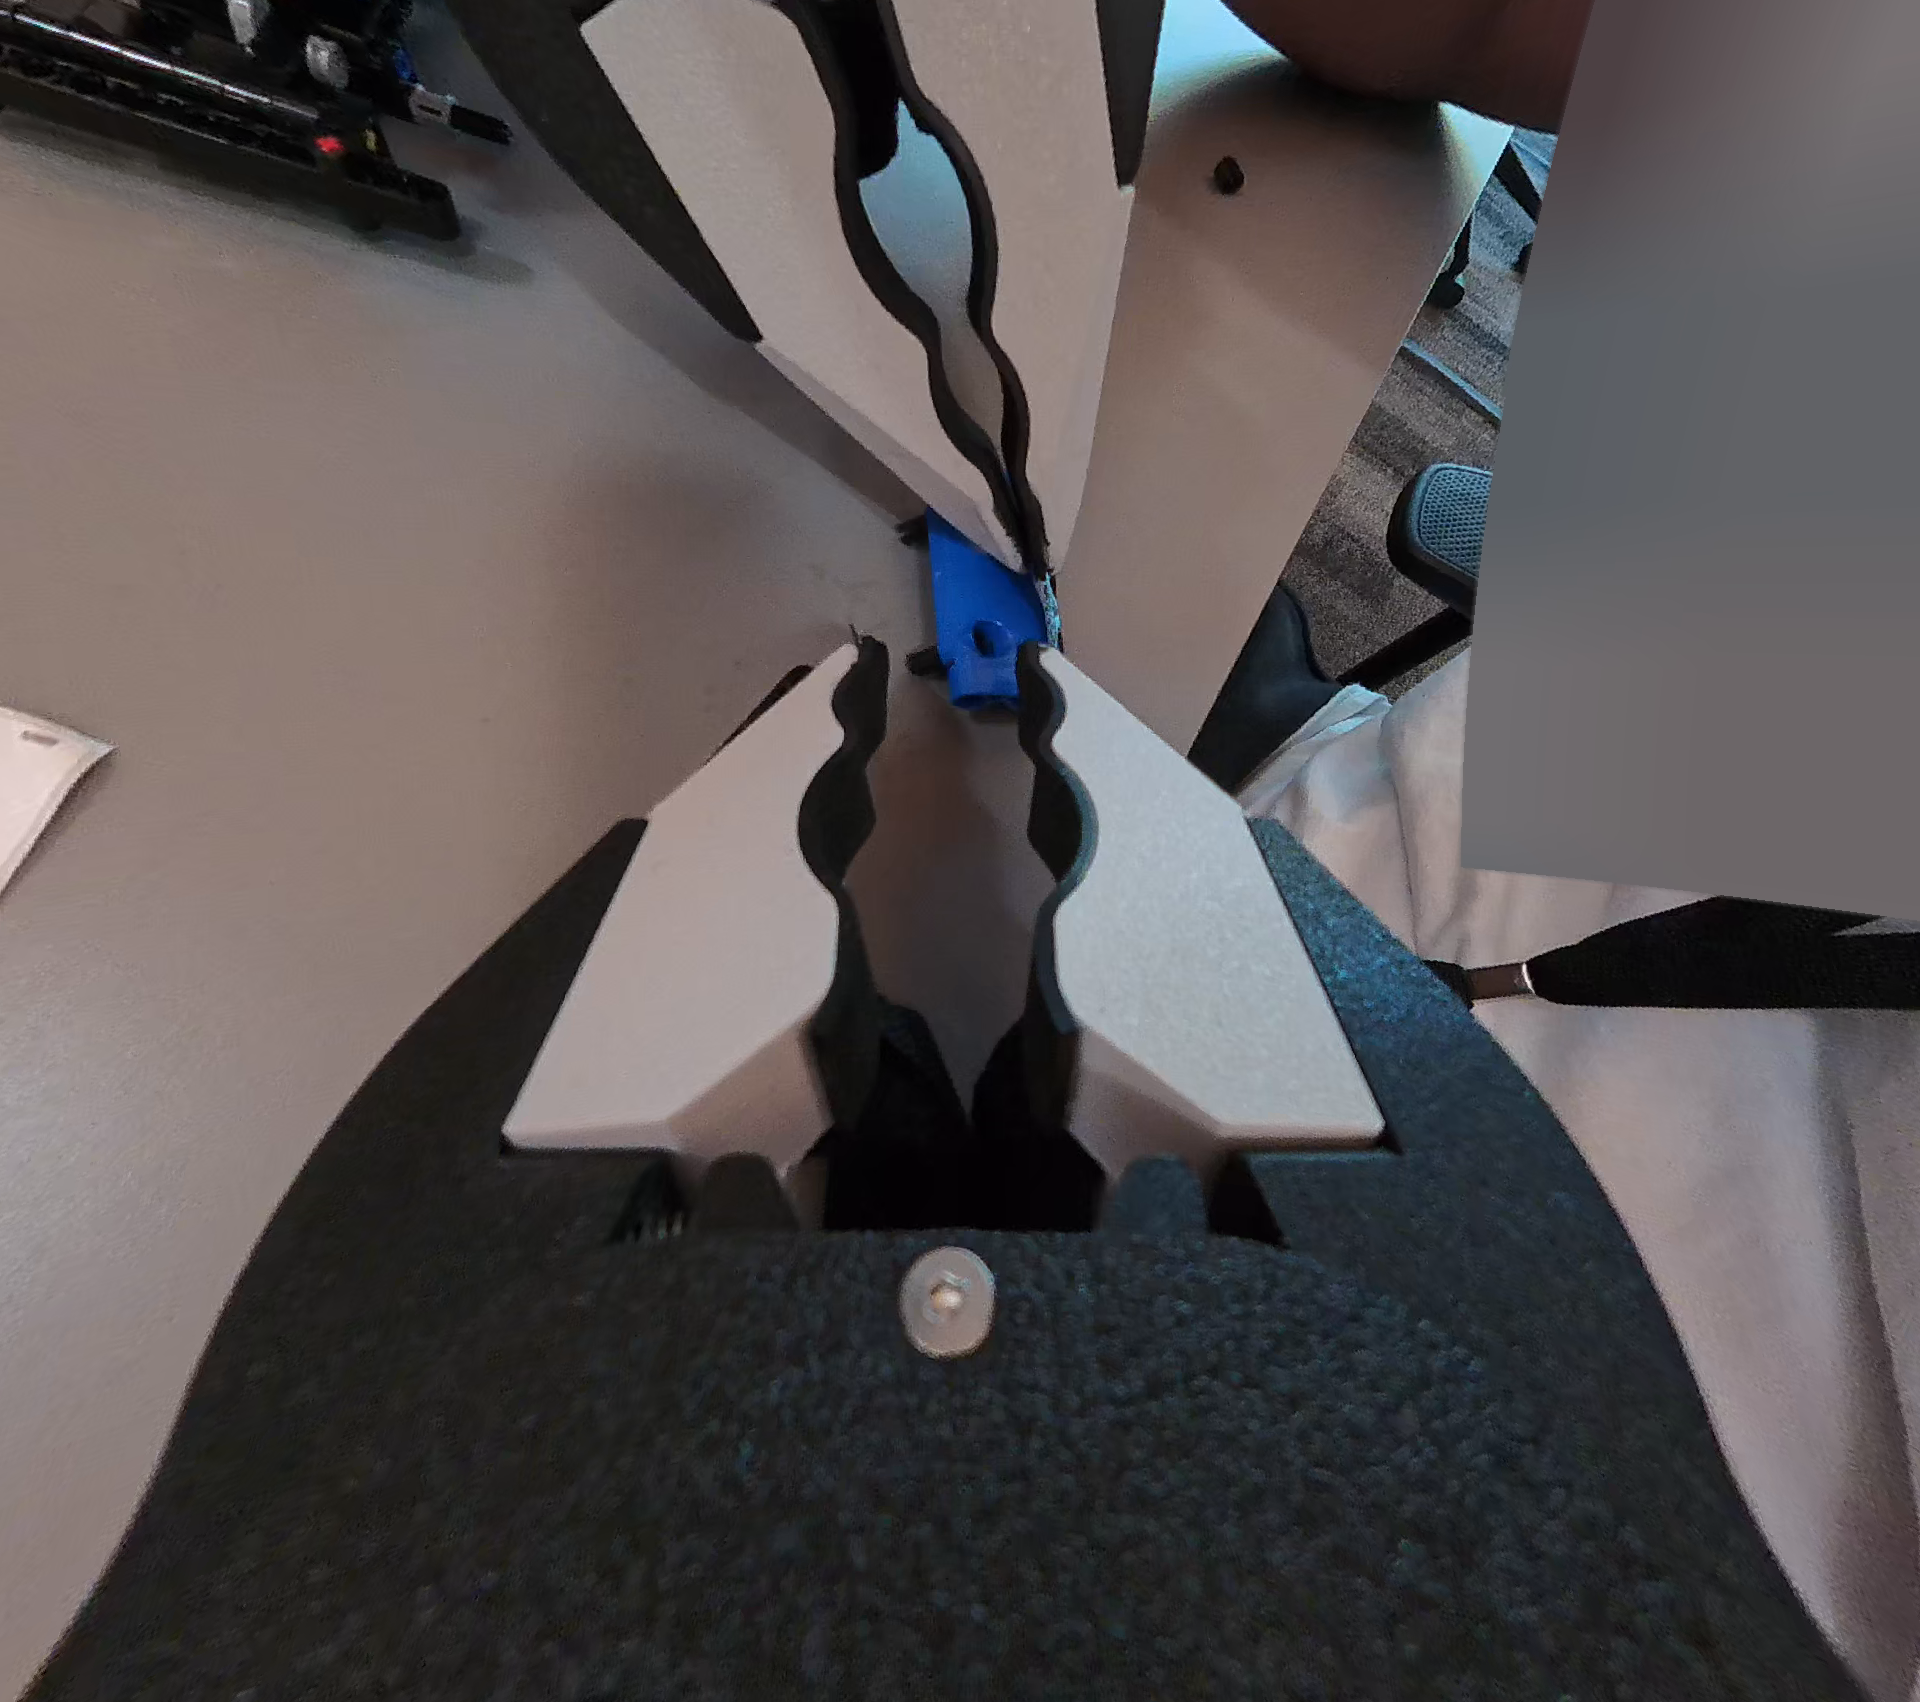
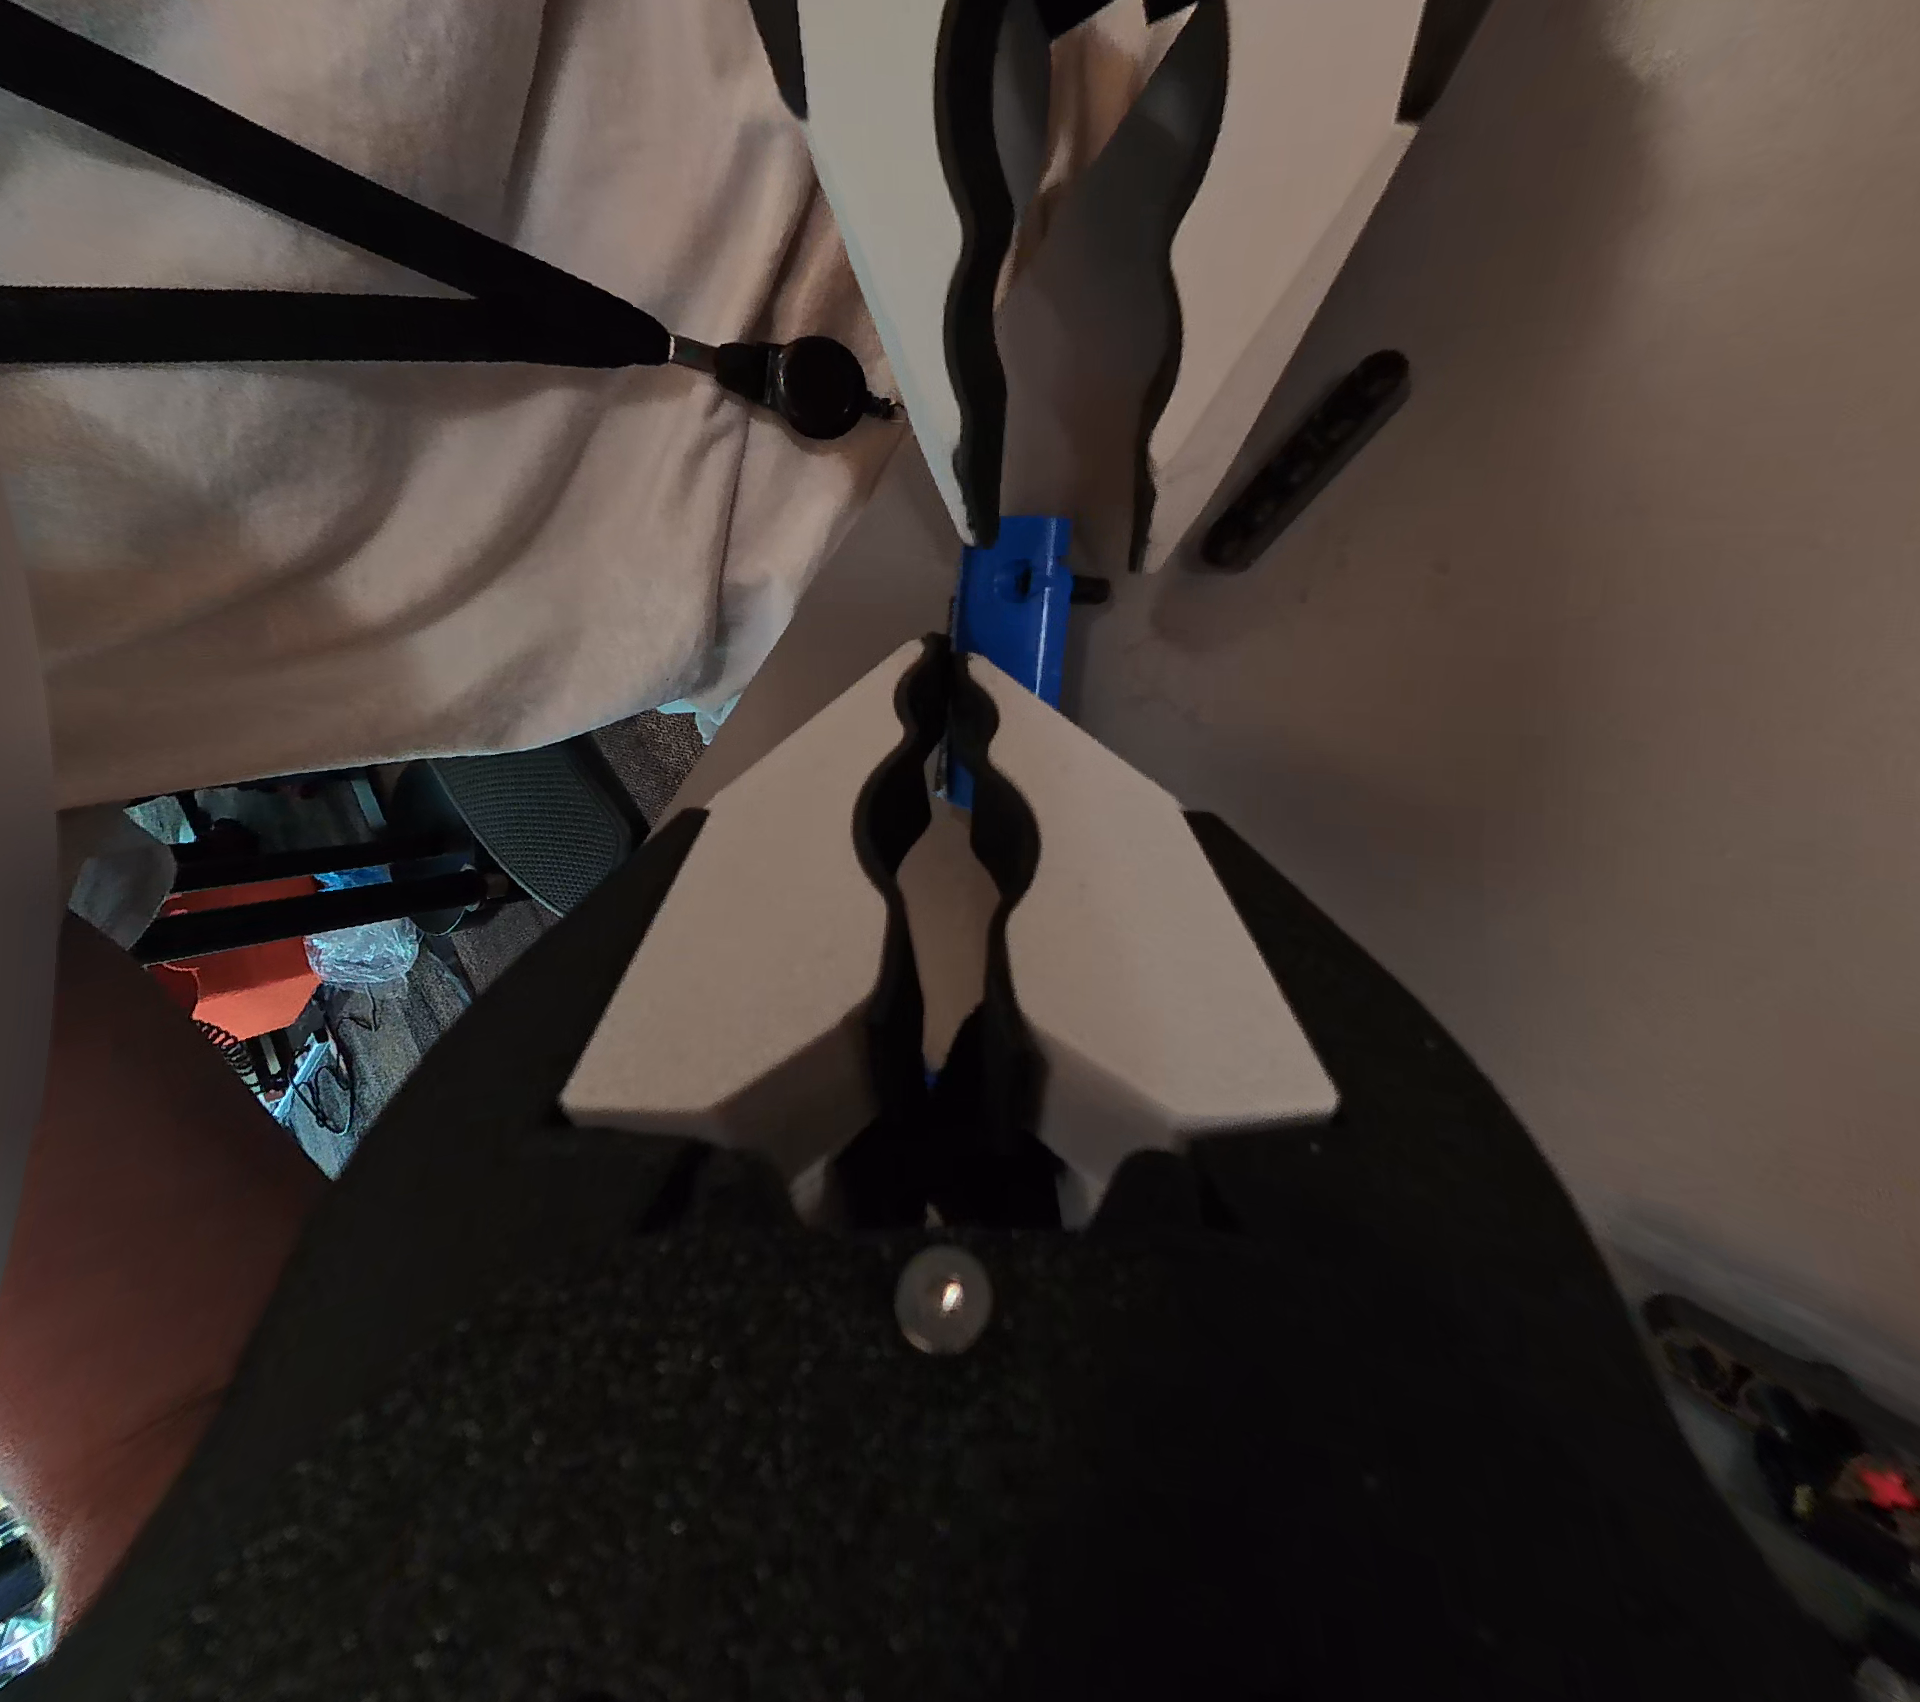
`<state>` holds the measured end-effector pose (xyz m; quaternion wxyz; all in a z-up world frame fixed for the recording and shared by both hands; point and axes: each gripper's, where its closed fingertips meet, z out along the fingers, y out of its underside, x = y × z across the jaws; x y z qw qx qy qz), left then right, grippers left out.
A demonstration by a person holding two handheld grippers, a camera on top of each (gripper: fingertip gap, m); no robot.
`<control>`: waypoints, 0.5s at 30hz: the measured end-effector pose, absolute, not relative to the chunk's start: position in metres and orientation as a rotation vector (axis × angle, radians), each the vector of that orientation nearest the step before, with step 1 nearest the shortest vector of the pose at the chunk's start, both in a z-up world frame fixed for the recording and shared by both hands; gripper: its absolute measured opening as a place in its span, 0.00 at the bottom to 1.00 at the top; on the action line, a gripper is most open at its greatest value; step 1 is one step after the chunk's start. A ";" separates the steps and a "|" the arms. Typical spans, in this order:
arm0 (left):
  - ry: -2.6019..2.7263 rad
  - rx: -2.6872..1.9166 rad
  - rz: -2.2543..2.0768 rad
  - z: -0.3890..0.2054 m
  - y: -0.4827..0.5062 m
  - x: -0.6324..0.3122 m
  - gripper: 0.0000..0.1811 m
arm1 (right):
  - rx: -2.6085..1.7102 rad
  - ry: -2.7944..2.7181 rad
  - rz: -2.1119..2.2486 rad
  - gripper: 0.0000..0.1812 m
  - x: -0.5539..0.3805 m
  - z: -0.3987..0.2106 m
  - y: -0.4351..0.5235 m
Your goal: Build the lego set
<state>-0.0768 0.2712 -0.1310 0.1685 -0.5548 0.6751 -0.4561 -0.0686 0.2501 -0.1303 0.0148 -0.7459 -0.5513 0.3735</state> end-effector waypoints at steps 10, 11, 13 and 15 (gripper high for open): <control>1.956 -1.665 -1.324 -0.135 0.268 -0.074 0.06 | -2.271 -1.734 1.166 0.00 -0.069 -0.128 0.249; 1.951 -1.672 -1.323 -0.135 0.269 -0.074 0.06 | -2.262 -1.736 1.172 0.00 -0.069 -0.127 0.248; 1.951 -1.677 -1.322 -0.135 0.269 -0.074 0.06 | -2.251 -1.742 1.173 0.00 -0.069 -0.127 0.248; 1.943 -1.700 -1.327 -0.135 0.270 -0.073 0.06 | -2.217 -1.760 1.185 0.00 -0.069 -0.124 0.246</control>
